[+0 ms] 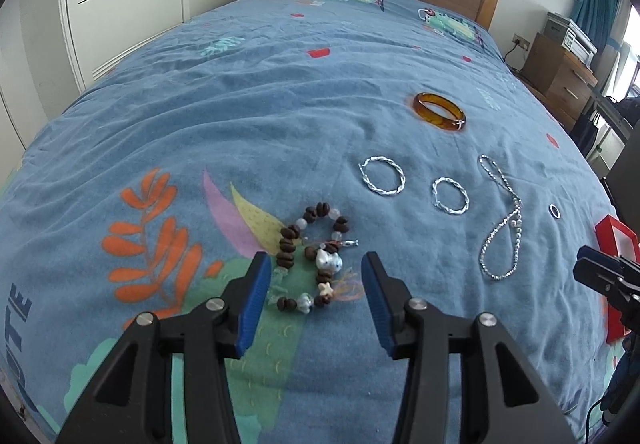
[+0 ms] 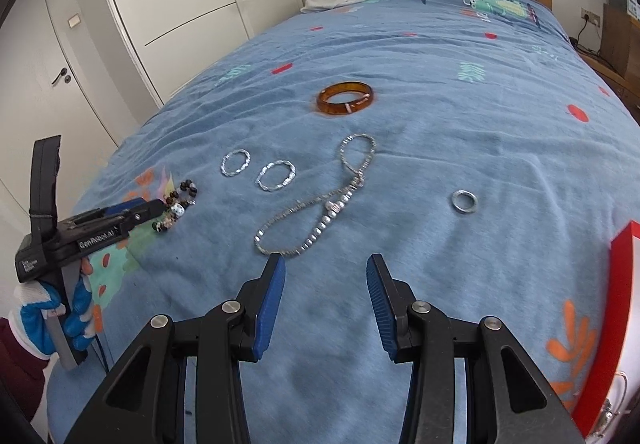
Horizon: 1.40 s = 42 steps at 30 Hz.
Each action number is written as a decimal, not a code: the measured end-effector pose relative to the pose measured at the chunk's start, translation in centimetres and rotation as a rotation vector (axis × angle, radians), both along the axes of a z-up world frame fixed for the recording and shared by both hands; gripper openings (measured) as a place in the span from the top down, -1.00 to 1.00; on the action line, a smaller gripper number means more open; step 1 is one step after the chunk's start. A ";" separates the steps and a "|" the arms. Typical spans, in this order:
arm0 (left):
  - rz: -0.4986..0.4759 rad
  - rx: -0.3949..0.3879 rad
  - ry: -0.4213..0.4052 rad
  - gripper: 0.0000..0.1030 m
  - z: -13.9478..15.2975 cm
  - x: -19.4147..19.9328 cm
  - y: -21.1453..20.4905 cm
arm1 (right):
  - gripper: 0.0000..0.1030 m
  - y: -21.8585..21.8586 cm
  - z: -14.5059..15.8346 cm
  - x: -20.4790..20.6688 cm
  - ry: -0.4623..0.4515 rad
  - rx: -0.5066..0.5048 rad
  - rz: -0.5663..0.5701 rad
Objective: Organize jewelry
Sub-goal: 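Grasp the beaded bracelet with the left tool while the right tool grasps a twisted silver hoop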
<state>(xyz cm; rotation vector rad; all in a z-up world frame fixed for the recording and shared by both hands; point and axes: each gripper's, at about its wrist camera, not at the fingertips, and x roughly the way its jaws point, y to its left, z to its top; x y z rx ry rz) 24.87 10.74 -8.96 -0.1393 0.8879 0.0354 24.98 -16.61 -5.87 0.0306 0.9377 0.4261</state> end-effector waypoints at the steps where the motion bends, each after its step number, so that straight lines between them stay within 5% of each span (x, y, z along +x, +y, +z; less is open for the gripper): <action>1: -0.001 -0.001 -0.001 0.12 -0.2 0.2 0.0 | 0.18 0.6 0.0 0.3 -0.002 0.007 0.006; 7: 0.028 -0.015 -0.005 0.12 -1.5 1.2 0.9 | 0.14 4.0 -0.3 2.3 -0.017 0.025 0.053; 12: 0.028 -0.043 -0.003 0.12 -2.6 1.5 1.4 | -0.12 7.0 -1.0 4.7 -0.034 0.031 0.082; 25: 0.019 -0.049 -0.027 0.10 -4.2 1.8 1.2 | -0.12 10.8 -5.5 9.2 -0.011 -0.034 0.076; 30: 0.015 -0.018 -0.038 0.14 -4.3 1.7 0.8 | 0.17 10.8 -6.3 9.3 -0.015 -0.041 0.071; 35: 0.008 -0.006 -0.045 0.64 -4.1 1.7 0.7 | 0.18 10.4 -5.8 8.7 -0.037 -0.025 0.066; 42: 0.003 -0.025 -0.055 0.68 -3.2 1.1 0.6 | 0.18 9.7 -3.9 6.9 -0.067 0.026 0.074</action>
